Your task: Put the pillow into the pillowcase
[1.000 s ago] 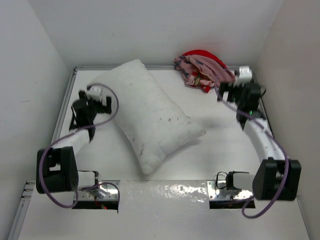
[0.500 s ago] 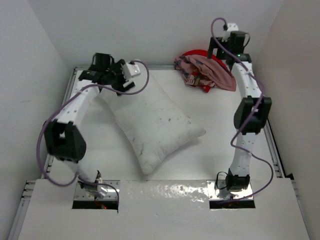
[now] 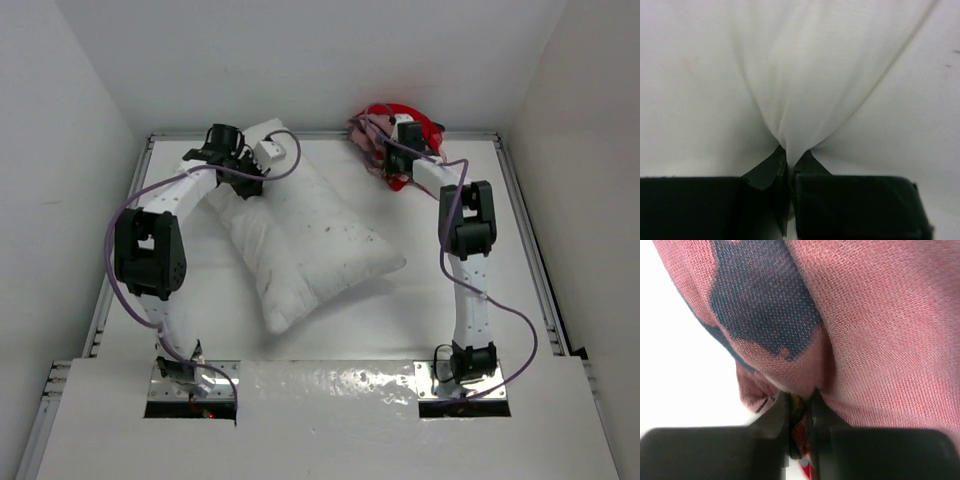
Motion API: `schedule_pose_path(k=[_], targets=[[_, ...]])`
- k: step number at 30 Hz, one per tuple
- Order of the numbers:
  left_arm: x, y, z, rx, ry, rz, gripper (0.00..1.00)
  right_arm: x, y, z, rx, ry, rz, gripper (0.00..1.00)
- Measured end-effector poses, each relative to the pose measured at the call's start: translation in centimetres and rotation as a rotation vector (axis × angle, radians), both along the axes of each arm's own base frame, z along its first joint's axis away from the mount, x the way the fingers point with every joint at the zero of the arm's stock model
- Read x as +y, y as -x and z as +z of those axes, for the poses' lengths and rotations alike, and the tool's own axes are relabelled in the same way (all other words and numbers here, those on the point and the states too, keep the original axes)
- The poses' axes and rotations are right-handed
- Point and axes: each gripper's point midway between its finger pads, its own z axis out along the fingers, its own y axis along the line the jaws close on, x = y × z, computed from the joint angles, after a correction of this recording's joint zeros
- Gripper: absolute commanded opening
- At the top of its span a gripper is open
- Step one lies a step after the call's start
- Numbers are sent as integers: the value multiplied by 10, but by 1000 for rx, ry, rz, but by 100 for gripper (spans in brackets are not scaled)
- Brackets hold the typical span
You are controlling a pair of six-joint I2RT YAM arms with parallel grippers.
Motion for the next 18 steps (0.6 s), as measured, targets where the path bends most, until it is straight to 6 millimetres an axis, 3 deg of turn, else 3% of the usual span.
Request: schedule_pose_path(k=[3,6,8,11,12,13,14,15,18], targets=[[15,-11,2,47,117,193,0,-11,25,12,7,-13,-24,0],[54,-22,8,71,216,395,0,-24,78,31,37,-37,-11,0],[91,-31,10,39,196,531,0,-31,120,53,49,-63,20,0],[131,-33,17,1,155,682,0,-44,174,99,51,-78,37,0],[139,-31,20,-6,144,718,0,-47,186,119,29,-86,39,9],[142,-28,23,-8,142,739,0,-52,196,141,2,-98,36,33],[142,-25,25,-9,145,747,0,-54,203,160,-31,-109,39,62],[139,-20,26,-4,152,750,0,-59,210,178,-60,-121,33,99],[123,-9,32,8,159,728,0,-75,219,214,-105,-112,-9,99]])
